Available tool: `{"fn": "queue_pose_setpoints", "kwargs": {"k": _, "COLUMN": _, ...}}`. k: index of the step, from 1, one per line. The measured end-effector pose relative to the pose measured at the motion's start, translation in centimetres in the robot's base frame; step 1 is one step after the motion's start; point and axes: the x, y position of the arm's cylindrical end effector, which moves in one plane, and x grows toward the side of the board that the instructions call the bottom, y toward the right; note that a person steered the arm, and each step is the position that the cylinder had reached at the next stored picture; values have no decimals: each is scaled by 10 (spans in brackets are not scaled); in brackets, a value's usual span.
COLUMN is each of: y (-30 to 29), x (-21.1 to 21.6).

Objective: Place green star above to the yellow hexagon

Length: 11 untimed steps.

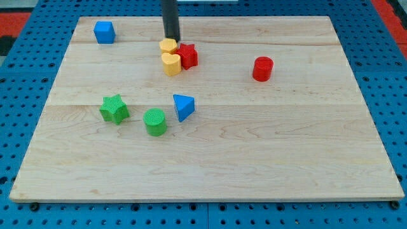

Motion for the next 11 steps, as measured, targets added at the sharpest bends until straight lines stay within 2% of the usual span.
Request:
{"fn": "queue_pose_setpoints", "kwargs": {"k": 2, "y": 12, "x": 84}}
{"fn": "queue_pose_setpoints", "kwargs": {"k": 3, "y": 28, "x": 104}}
{"fn": "queue_pose_setpoints", "kwargs": {"k": 5, "y": -15, "x": 195}}
{"fn": "queue_pose_setpoints", "kwargs": {"k": 6, "y": -94, "x": 201}}
{"fn": "queue_pose_setpoints", "kwargs": {"k": 8, "y": -168, "x": 191}}
{"fn": "queue_pose_setpoints", "kwargs": {"k": 10, "y": -99, "x": 82}}
{"fn": "queue_pose_setpoints", "kwargs": {"k": 11, "y": -77, "x": 48}}
